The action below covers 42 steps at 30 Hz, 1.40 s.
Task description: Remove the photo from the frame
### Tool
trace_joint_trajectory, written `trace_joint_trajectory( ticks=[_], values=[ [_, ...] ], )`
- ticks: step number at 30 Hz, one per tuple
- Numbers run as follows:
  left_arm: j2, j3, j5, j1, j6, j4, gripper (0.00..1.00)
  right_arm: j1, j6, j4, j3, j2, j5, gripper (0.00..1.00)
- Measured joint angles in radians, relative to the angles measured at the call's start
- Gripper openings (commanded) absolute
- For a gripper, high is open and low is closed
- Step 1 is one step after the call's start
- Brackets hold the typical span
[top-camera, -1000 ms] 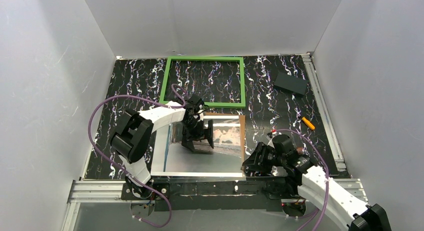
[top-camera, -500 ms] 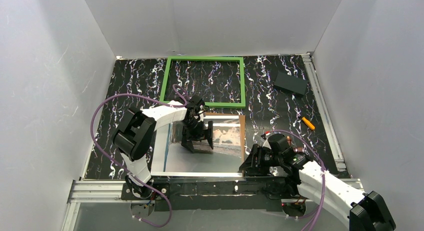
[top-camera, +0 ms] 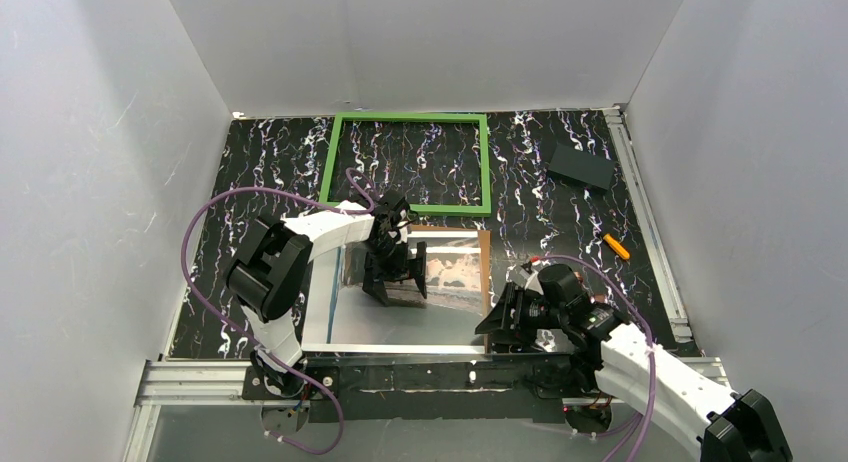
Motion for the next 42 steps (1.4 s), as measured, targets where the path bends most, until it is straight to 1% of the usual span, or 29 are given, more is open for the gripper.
trace_joint_trajectory(
  ticks=[4, 8, 12, 17, 22, 24, 26, 33, 37, 42],
  values=[
    [0.001, 0.013, -0.006, 0.0, 0.016, -0.008, 1.0, 0.0, -0.063, -0.152, 0.048, 0.01, 0.079, 0.65],
    [0.017, 0.048, -0.008, 0.0, 0.028, -0.007, 1.0, 0.001, -0.1, -0.198, 0.052, 0.028, 0.087, 0.64],
    [0.051, 0.067, -0.006, 0.0, 0.037, -0.011, 1.0, 0.011, -0.102, -0.197, 0.039, 0.033, 0.082, 0.65],
    [0.067, 0.085, -0.002, 0.003, 0.044, -0.032, 1.0, 0.014, -0.089, -0.118, 0.004, 0.04, 0.043, 0.65],
    [0.079, 0.095, 0.002, 0.007, 0.05, -0.04, 1.0, 0.027, -0.069, -0.032, -0.01, 0.087, 0.008, 0.62],
    [0.08, 0.096, 0.005, 0.007, 0.051, -0.043, 1.0, 0.034, -0.062, -0.016, -0.01, 0.093, 0.006, 0.59],
    [0.08, 0.097, 0.006, 0.007, 0.055, -0.044, 1.0, 0.038, -0.051, -0.002, -0.017, 0.078, 0.003, 0.55],
    [0.077, 0.097, 0.005, 0.008, 0.07, -0.048, 1.0, 0.039, 0.015, 0.041, -0.051, -0.031, -0.012, 0.51],
    [0.053, 0.091, 0.003, 0.008, 0.092, -0.025, 1.0, 0.039, 0.054, 0.085, -0.065, -0.044, -0.018, 0.51],
    [-0.035, 0.05, 0.002, 0.004, 0.113, -0.003, 1.0, 0.039, 0.066, 0.123, -0.065, 0.002, -0.023, 0.5]
  ],
)
